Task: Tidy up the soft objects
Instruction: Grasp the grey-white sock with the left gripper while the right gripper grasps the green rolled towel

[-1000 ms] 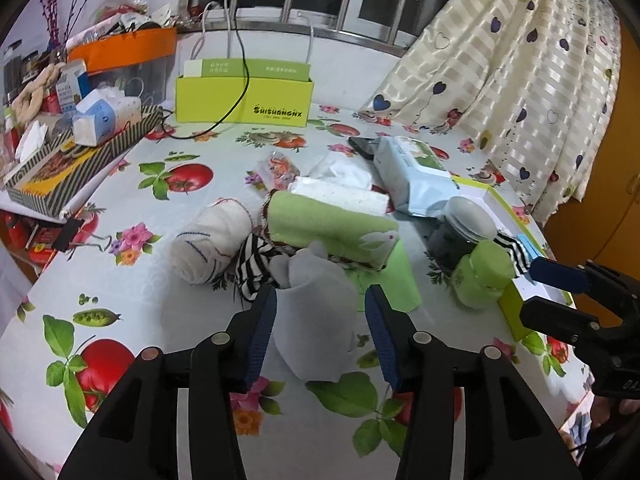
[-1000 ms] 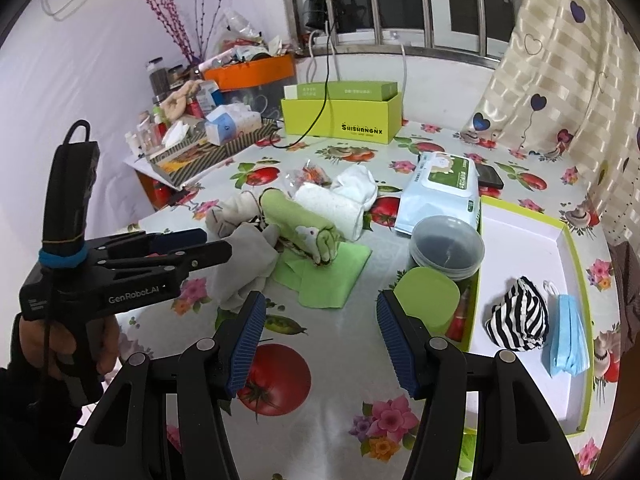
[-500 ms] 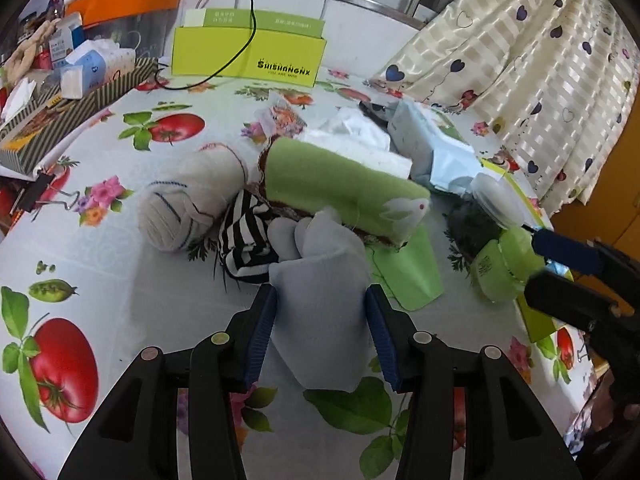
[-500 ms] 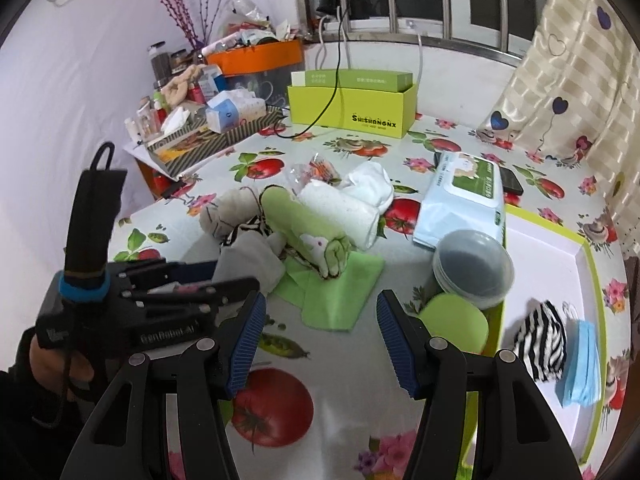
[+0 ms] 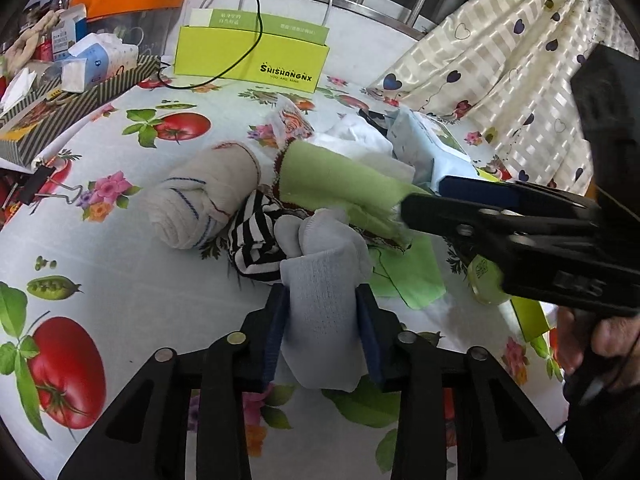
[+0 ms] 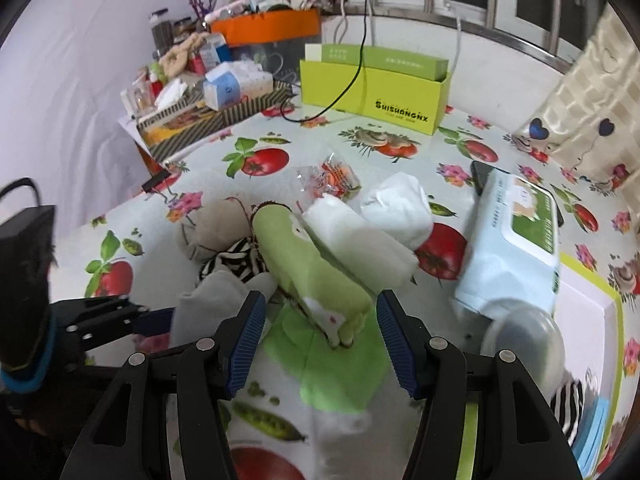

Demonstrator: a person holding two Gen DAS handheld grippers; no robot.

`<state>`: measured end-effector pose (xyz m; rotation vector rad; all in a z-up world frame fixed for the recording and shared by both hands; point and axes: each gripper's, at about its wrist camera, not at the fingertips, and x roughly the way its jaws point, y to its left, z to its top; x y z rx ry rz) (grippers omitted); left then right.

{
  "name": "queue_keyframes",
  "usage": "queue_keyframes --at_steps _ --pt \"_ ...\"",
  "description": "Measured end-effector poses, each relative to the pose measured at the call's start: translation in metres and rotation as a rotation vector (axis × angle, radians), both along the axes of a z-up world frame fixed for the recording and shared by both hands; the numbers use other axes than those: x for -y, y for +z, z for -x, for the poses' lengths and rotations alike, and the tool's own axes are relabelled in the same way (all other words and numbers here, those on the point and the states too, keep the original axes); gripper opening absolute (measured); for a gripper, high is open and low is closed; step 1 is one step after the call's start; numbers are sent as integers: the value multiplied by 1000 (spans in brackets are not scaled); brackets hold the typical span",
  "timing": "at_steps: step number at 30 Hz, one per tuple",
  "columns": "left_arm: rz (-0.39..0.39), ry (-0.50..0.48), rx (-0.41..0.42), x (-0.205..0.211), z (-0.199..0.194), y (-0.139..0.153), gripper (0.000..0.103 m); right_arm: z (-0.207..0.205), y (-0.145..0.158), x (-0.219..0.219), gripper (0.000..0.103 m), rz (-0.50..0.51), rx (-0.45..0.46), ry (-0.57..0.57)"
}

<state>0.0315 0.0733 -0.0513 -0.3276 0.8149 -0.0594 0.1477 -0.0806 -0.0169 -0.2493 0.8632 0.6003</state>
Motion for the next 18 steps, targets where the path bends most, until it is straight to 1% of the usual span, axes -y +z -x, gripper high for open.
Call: queue_keyframes --at_steps 8,10,11,12,13,14,18 --pt "11 29 9 -15 2 3 35 -24 -20 -17 57 50 -57 20" --pt "10 32 8 -16 2 3 35 -21 -21 -18 50 37 -60 38" --pt "9 33 7 -16 2 3 35 -20 -21 -18 37 35 -61 41" --pt "10 33 6 -16 1 3 35 -18 -20 -17 29 29 -60 42" --pt "9 33 6 -15 2 3 35 -15 -18 -15 28 21 -59 43" --pt "6 34 7 -16 2 3 35 -13 -17 -15 24 17 -55 46" --pt "-1 38 18 -13 5 8 35 0 -7 -8 23 -10 -29 40"
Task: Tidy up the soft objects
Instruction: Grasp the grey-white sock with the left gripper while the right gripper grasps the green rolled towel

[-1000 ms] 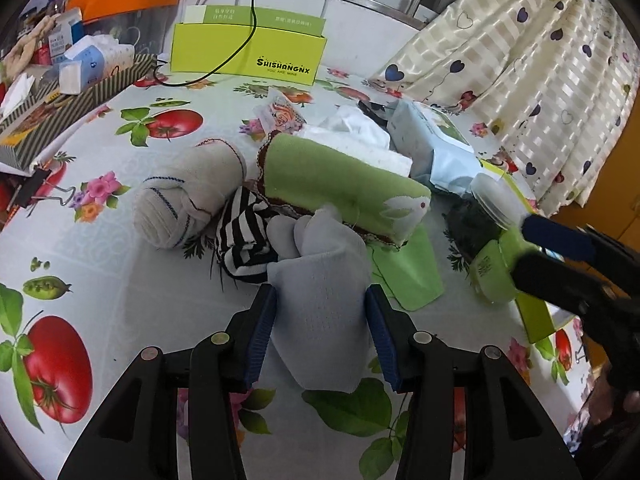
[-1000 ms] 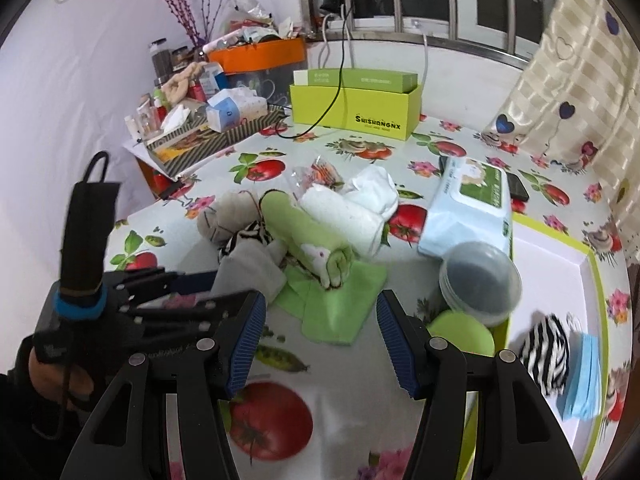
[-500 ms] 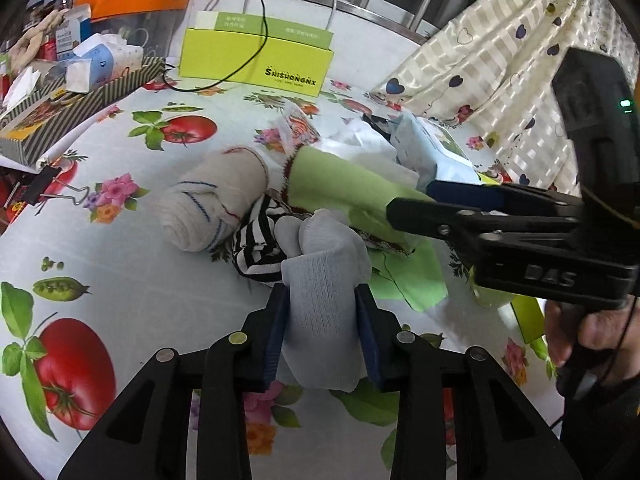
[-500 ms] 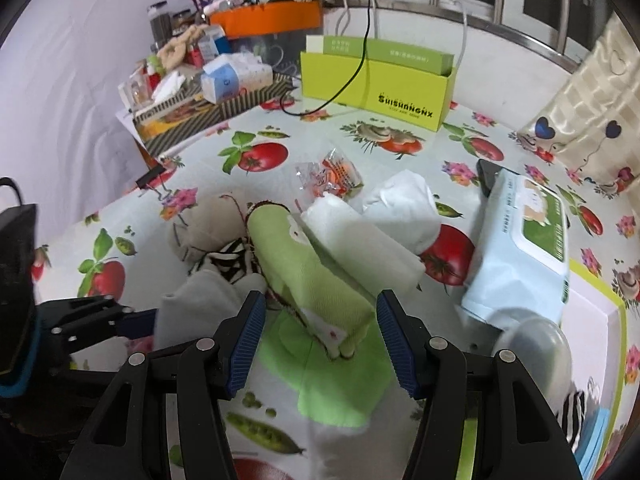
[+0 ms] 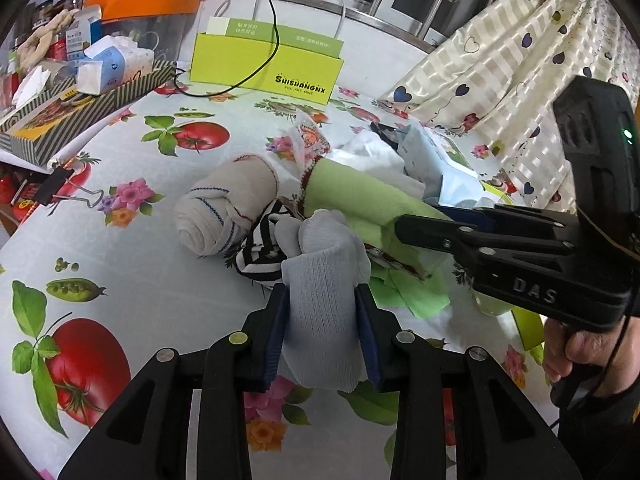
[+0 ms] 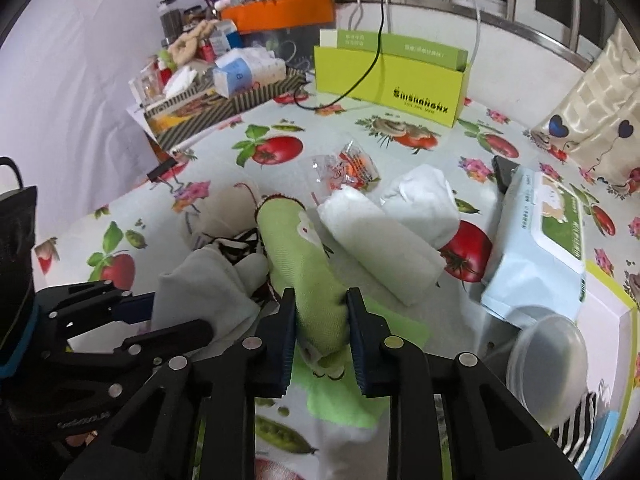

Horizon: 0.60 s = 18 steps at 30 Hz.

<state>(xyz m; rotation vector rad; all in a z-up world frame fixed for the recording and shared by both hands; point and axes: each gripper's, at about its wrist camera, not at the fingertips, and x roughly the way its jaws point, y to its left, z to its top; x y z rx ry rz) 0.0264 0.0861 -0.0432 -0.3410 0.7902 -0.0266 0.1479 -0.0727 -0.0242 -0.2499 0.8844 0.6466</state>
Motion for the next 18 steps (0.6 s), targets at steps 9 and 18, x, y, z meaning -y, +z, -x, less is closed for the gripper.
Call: queue_keyframes --at_steps 9,18 --pt "-20 15 40 7 10 19 34 24 26 27 23 -92 53 -42" --pt "-49 25 69 11 9 33 34 38 34 39 22 -138 72 -53"
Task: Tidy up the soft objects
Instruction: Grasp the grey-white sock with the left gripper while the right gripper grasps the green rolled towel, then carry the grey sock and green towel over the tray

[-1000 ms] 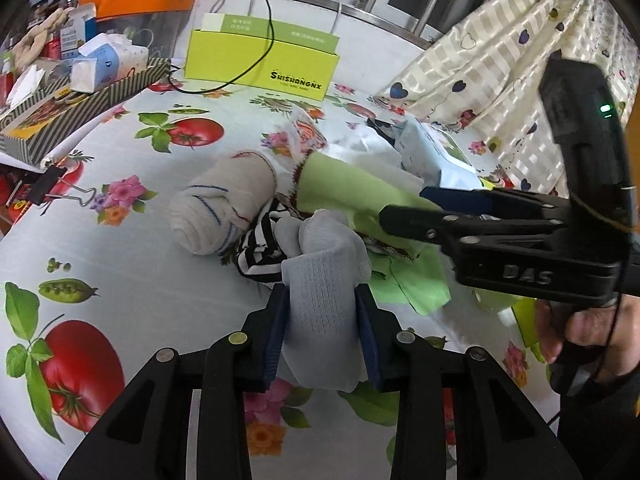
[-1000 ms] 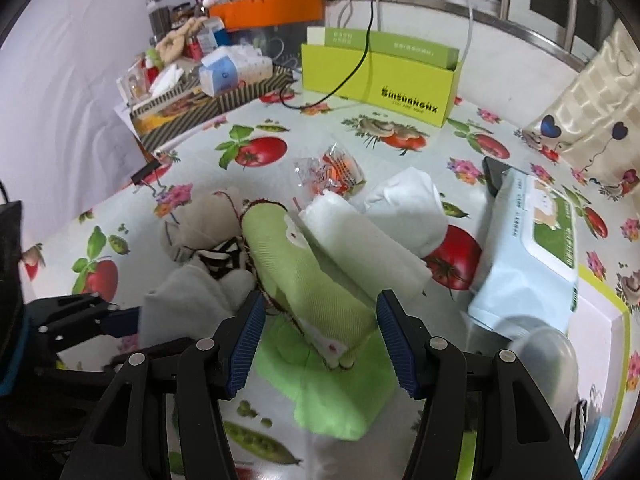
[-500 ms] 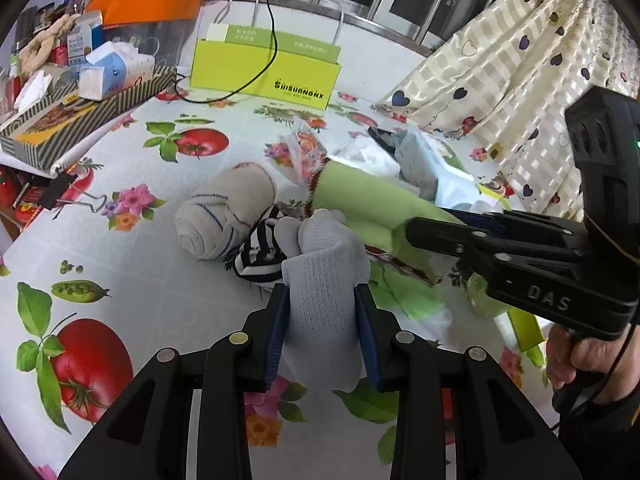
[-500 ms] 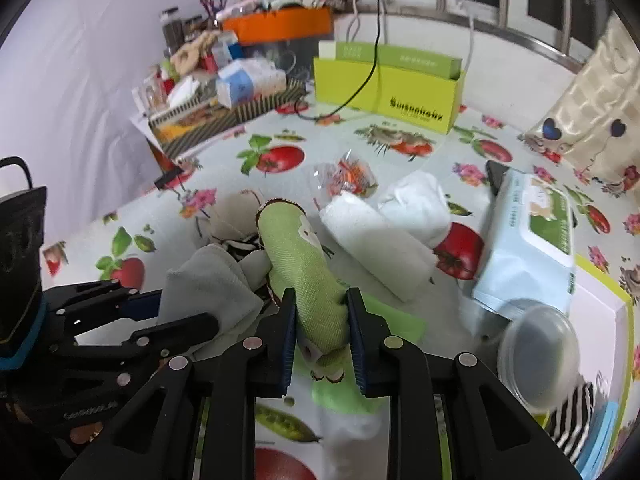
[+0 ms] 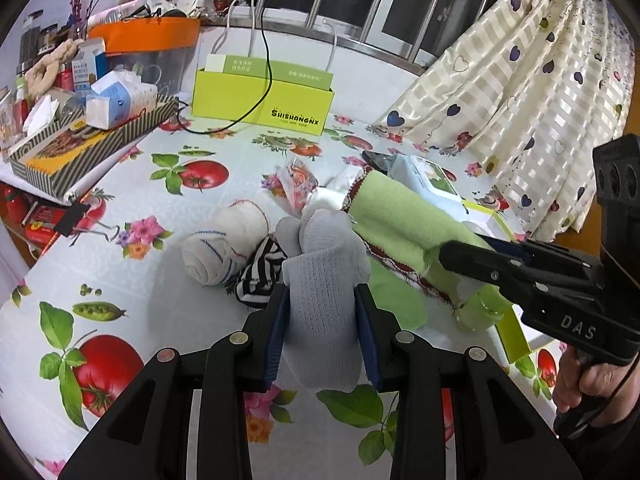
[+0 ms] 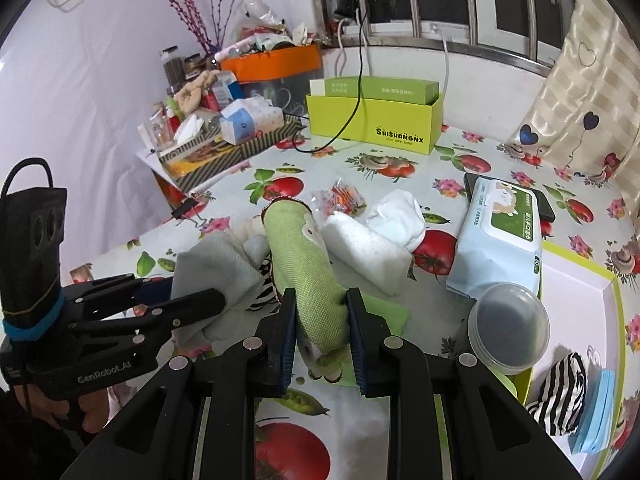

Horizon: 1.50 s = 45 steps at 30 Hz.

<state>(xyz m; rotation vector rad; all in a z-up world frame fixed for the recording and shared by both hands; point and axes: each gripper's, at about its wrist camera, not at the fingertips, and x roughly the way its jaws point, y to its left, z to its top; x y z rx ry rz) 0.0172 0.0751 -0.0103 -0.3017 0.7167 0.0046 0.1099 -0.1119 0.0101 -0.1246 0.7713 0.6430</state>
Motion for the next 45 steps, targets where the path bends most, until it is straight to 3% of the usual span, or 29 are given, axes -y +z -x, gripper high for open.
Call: queue_keyframes --at_steps 16,26,37,40,43,45 --pt "-53 4 33 15 -12 21 34 14 19 30 22 -62 55 -50" --pt "-54 -8 36 22 -13 24 34 23 13 31 16 -5 51 -27" --pt "-37 -14 13 20 -11 16 34 58 -35 32 19 149 -87 36" --pt "-36 -30 5 23 -10 14 34 61 -45 32 20 139 -114 52" --pt "-35 -46 -5 27 -8 11 34 60 -48 29 31 150 -112 52" --pt "-35 -48 -7 27 -7 10 34 56 -53 25 43 173 -119 55"
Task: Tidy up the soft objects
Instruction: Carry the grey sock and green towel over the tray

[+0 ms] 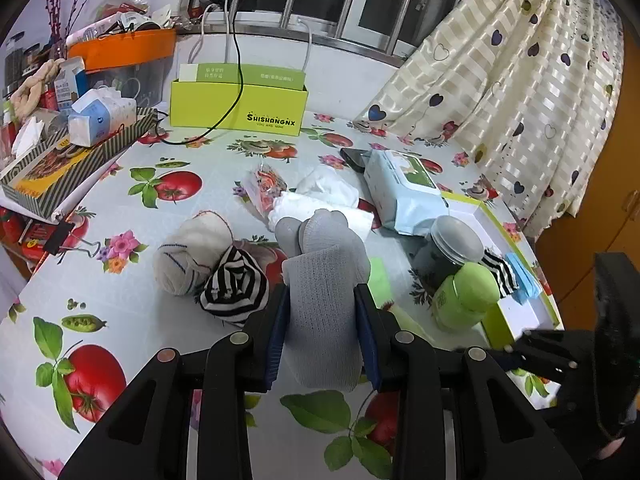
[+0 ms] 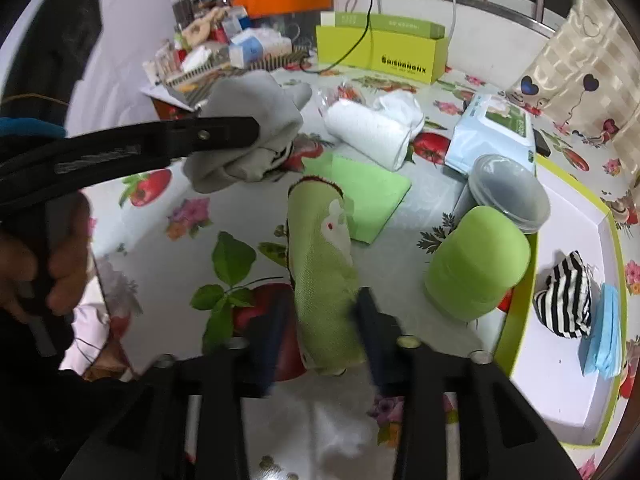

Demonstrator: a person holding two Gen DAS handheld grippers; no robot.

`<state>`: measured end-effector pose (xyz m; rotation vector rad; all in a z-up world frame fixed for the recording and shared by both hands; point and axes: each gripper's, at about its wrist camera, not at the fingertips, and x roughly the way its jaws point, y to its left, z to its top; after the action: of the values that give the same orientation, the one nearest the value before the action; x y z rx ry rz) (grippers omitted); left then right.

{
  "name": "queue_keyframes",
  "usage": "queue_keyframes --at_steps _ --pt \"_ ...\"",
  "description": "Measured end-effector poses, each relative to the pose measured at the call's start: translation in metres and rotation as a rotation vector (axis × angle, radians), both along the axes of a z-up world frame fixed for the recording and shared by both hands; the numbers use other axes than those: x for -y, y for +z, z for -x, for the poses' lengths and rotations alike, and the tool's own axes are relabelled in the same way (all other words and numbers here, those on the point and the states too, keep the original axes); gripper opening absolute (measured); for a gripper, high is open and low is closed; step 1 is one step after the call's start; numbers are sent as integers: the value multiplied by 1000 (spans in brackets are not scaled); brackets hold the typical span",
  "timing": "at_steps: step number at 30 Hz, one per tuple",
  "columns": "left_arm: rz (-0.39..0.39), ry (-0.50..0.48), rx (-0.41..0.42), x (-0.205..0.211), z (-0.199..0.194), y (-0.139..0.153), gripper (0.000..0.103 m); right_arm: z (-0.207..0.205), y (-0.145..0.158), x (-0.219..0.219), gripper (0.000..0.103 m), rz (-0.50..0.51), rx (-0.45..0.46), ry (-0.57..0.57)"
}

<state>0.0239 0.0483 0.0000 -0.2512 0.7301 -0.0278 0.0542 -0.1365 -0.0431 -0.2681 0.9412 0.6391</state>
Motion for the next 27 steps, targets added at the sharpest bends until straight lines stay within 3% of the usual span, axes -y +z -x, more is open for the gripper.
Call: queue_keyframes --at_steps 4,5,11,19,27 --pt "-1 5 -5 -2 3 -1 34 -5 -5 -4 38 -19 0 7" --pt "-1 5 -6 -1 3 -1 34 -6 -5 -3 21 -28 -1 7" --pt "3 -3 -7 1 3 -1 34 -1 4 3 18 -76 26 -5" --pt "-10 -10 26 7 1 14 34 2 41 22 18 -172 114 -56" --pt "-19 -86 67 35 -4 37 34 6 64 50 18 -224 169 -116"
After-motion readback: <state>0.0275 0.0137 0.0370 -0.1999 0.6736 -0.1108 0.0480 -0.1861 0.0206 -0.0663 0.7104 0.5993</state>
